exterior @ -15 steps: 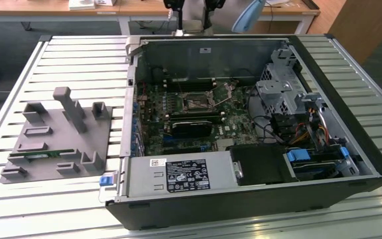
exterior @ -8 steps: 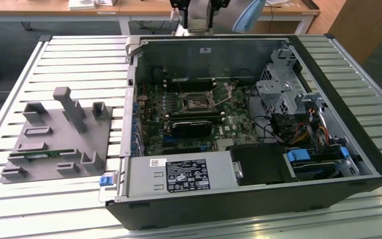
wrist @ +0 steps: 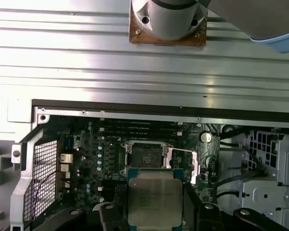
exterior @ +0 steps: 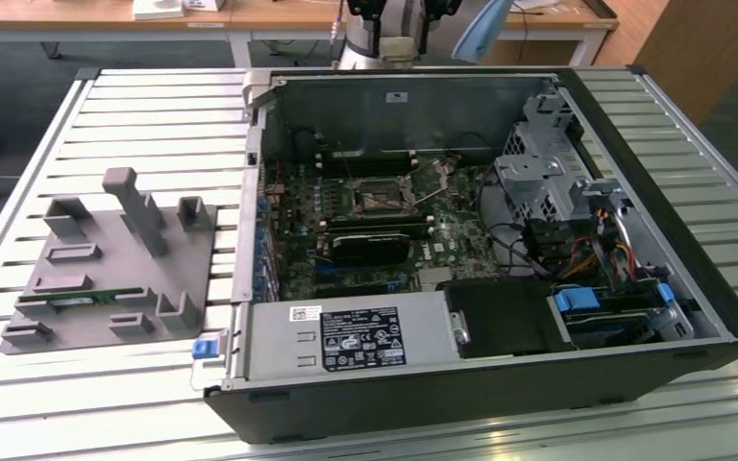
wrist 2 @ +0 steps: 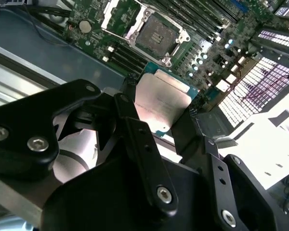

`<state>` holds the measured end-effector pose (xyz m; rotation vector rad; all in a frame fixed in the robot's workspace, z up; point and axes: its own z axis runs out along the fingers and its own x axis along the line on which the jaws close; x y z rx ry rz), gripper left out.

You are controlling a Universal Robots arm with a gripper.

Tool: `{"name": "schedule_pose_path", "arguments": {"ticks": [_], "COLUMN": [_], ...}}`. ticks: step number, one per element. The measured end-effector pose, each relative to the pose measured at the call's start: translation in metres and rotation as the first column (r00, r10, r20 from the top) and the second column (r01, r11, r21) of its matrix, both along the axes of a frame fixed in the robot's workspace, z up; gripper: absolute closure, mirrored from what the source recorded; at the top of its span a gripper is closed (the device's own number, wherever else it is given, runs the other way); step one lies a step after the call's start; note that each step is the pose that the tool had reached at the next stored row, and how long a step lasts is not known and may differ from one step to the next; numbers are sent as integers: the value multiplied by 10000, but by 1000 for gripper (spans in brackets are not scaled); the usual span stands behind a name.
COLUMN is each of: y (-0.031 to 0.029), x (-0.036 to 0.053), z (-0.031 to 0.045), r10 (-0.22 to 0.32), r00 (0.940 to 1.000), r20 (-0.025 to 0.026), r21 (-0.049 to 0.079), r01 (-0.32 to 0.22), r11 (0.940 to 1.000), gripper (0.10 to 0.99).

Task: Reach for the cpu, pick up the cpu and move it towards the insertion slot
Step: 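Pick up the cpu and move it towards the insertion slot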

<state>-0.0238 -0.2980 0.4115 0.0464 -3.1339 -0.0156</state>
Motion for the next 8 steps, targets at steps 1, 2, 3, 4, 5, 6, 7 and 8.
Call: {"name": "schedule_pose_path", "arguments": {"ticks": [1, 2, 3, 4, 5, 6, 7, 8], "y": [1, 1, 1, 2, 2, 2, 2, 2], "x": [6, 9, 9, 10, 10, 10, 11, 11], "z": [0, 0, -1, -1, -1, -1, -1, -1], "r10": [1, 1, 0, -1, -1, -1, 0, 0], "r00": [10000, 10000, 10000, 10000, 10000, 10000, 10000, 10000], "r20": [2, 5, 6, 7, 6, 6, 6, 6], "r21": [-2, -1, 0, 0, 0, -1, -1, -1], "r01": [-1, -1, 0, 1, 1, 1, 0, 0], "r11": [10000, 10000, 10000, 10000, 10000, 10000, 10000, 10000], "gripper": [545, 545, 545, 545, 545, 545, 545, 545]}}
